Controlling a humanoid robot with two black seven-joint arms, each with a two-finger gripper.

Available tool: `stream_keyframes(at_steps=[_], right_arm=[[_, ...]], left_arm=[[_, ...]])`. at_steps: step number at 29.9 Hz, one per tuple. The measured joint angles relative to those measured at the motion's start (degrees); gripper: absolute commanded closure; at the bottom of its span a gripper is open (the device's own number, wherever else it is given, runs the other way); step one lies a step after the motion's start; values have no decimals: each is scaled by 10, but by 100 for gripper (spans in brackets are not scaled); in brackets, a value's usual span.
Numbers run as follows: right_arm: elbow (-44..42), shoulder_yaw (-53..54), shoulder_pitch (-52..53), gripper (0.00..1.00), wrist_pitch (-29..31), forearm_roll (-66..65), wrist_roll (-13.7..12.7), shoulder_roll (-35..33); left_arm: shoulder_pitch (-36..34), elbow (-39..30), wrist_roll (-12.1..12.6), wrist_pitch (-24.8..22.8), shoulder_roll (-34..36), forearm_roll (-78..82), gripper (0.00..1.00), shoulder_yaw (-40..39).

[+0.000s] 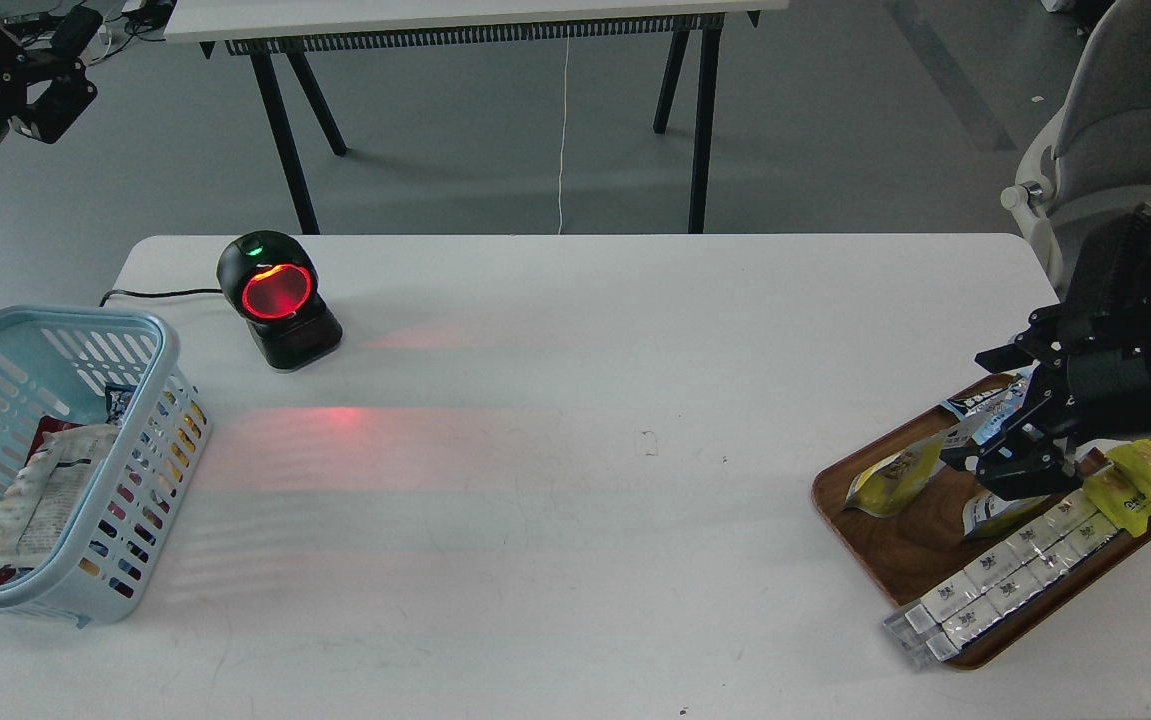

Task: Scan snack and place in basket
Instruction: 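Lower the right gripper and grasp the yellow-white snack pouch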

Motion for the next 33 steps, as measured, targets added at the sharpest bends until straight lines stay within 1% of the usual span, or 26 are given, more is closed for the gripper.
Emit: stream_keyframes(at_steps=[5,15,26,29,33], right_arm=[[-4,-1,-9,1,0,-24,0,5],[-34,0,-24,1,0,-36,0,59],[-98,0,-66,2,0,-36,0,109],[-125,1,-78,5,0,-36,0,127],[-150,3,-88,12,0,-36,0,145]], left_arm=[[-4,1,0,0,-1,0,0,0],[-6,10,0,0,-1,0,0,-1],[-6,18,0,0,0,0,0,-1],[-6,19,0,0,0,-1,0,-1],[-6,19,0,0,0,-1,0,-2]])
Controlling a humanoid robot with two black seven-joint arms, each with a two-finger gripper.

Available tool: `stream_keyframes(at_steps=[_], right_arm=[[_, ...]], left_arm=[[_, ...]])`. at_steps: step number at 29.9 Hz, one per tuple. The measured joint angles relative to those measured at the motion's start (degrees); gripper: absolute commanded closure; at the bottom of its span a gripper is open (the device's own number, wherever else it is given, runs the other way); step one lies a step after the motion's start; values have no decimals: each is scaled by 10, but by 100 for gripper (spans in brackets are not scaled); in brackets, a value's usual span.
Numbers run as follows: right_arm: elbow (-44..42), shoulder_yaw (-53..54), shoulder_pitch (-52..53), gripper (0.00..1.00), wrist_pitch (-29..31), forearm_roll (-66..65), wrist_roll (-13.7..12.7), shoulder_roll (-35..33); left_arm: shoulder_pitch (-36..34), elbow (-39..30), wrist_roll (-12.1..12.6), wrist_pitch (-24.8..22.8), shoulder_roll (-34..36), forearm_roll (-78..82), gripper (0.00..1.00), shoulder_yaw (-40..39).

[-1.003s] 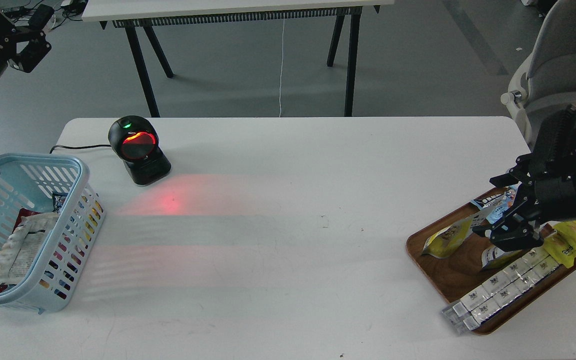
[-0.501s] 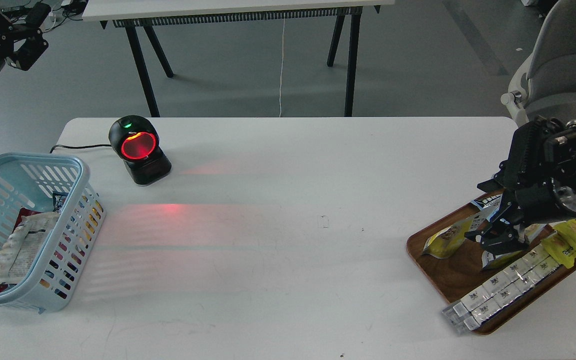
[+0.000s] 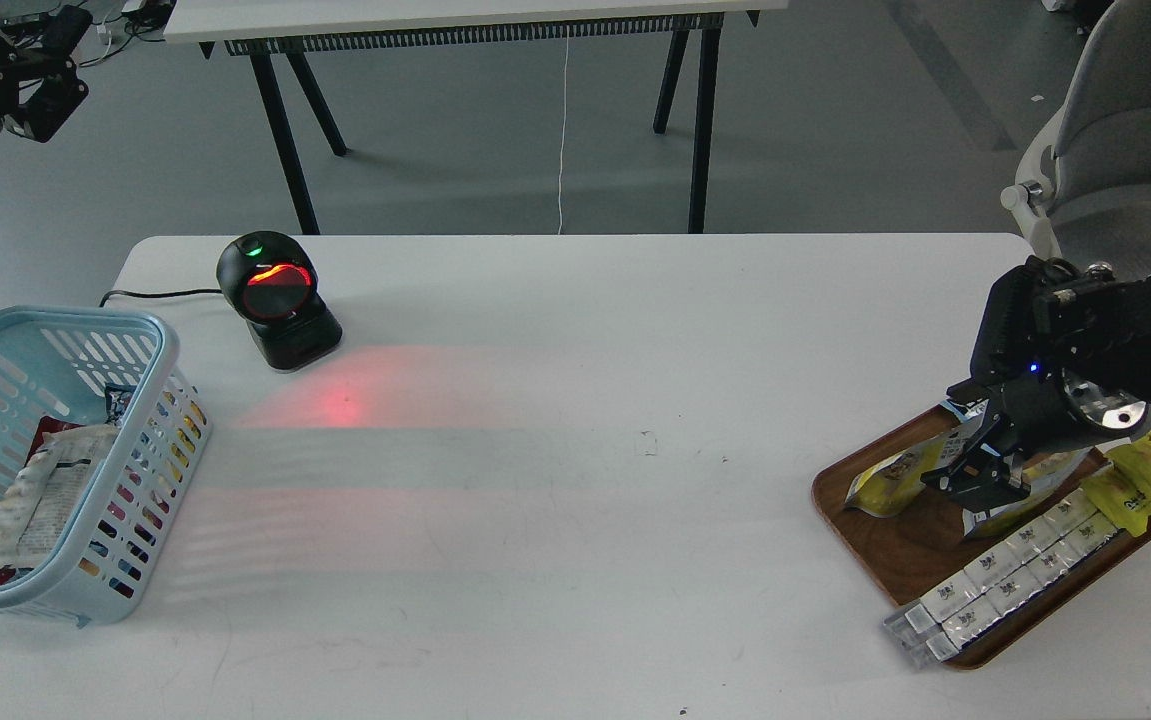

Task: Scan snack and place in basket
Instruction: 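Lower the right gripper and grasp the yellow-white snack pouch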

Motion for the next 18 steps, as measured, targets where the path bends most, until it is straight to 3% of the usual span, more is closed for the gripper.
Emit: stream_keyframes(at_steps=[8,18], right_arm=[[-7,4,-6,27,0,0,0,11],[-6,11,-6,62,0,2,0,10]], left_arm=[[0,1,0,0,0,0,0,0],[0,1,0,0,-1,0,0,-2]])
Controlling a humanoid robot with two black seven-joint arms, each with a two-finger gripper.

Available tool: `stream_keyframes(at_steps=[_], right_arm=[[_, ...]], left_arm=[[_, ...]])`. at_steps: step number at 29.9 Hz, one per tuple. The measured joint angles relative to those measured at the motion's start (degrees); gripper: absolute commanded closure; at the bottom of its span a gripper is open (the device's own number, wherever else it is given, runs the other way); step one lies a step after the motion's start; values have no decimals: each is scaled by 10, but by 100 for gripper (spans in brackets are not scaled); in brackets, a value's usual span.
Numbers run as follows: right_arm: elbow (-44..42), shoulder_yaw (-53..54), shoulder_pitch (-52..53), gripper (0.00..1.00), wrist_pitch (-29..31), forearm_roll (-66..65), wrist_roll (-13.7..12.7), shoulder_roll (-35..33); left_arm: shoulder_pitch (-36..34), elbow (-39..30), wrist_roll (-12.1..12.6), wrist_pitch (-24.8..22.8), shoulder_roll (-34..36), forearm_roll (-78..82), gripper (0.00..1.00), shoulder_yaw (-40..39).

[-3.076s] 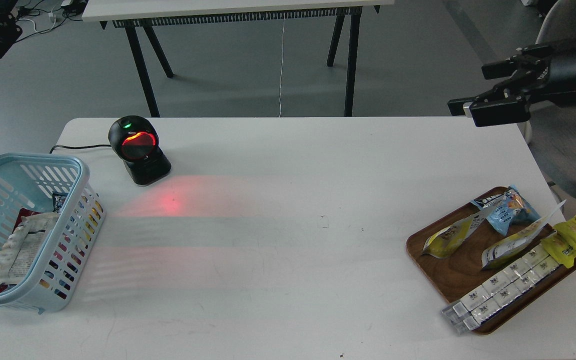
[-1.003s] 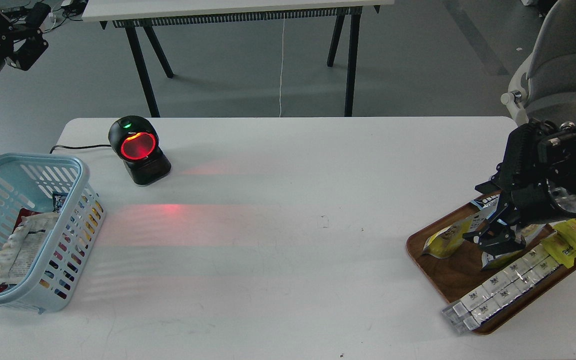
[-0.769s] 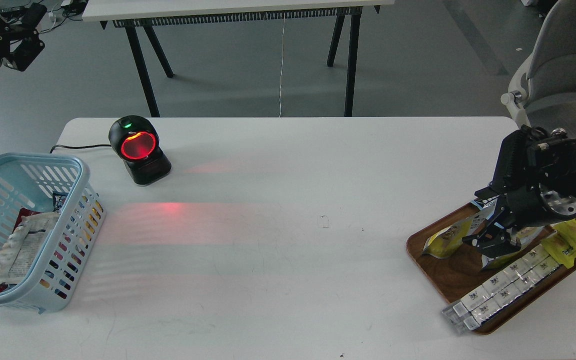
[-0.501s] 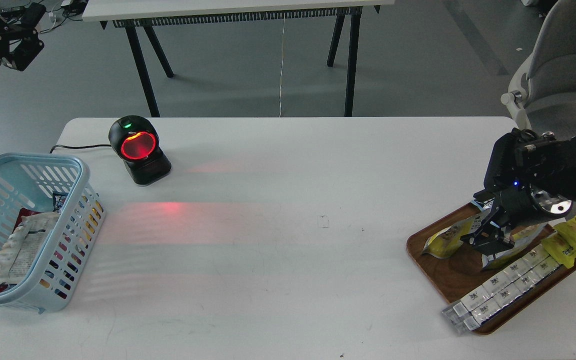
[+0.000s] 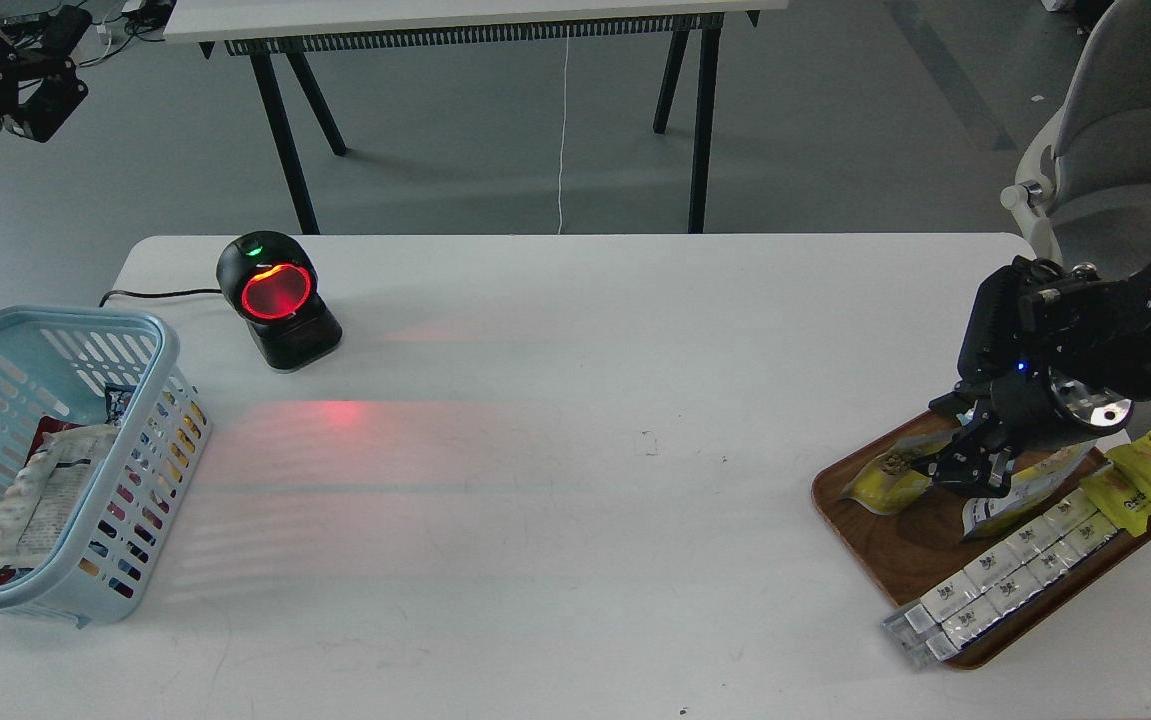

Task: Scan snack and place in basket
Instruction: 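Lower the right gripper and grasp the yellow-white snack pouch, then lift the pouch and carry it toward the table center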

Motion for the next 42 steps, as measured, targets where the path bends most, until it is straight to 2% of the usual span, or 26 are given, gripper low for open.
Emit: stream_keyframes(at_steps=[3,11,16,20,42], right_arm=[[2,3,0,68,-1,1,0,-3],[4,14,-1,71,-15,11,0,-7],[5,15,-3,81,-16,20,0,-8],[6,15,-3,85,-16,20,0,-10],[17,14,-3,98,-15,20,0,-34]], left_arm=[[0,0,0,0,0,0,0,-1],[0,0,0,0,0,0,0,-2],[0,0,0,0,0,0,0,-2],[0,0,0,0,0,0,0,-3],[-1,0,0,0,0,0,0,-4]])
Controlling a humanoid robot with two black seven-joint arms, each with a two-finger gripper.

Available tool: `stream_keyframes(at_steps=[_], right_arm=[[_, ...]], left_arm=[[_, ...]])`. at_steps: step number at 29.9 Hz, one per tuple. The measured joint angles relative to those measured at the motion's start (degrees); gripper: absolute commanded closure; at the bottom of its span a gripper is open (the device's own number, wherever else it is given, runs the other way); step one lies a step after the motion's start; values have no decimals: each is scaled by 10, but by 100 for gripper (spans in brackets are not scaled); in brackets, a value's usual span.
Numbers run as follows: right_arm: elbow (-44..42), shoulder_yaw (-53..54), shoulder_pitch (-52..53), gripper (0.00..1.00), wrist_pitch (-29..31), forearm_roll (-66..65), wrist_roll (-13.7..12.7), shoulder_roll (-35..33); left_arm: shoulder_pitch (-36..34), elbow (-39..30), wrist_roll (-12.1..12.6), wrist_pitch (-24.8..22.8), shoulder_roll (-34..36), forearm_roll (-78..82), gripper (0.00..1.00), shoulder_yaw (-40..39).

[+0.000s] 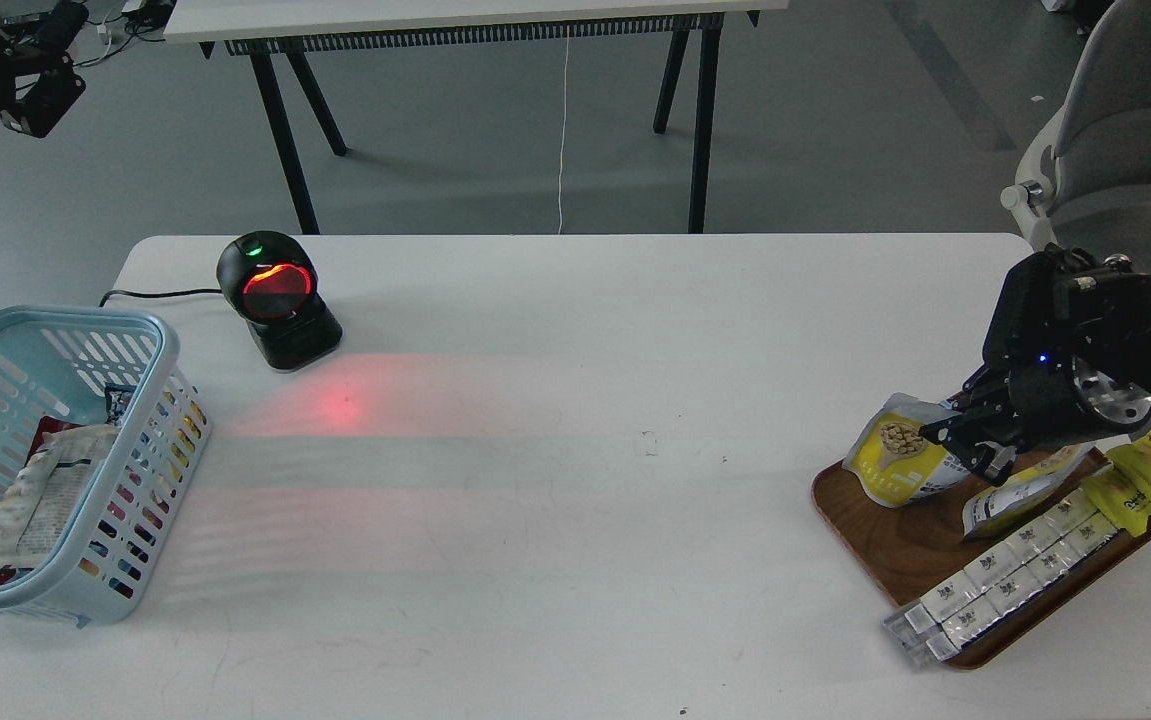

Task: Scan snack and place in basket
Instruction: 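Lift the pouch and carry it toward the table center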

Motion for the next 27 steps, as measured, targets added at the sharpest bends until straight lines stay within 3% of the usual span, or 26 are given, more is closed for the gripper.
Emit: stream_keyframes(at_steps=[27], right_arm=[[-2,61,-5,99,-2,8,0,6]], left_arm=[[0,0,0,0,0,-1,0,1]])
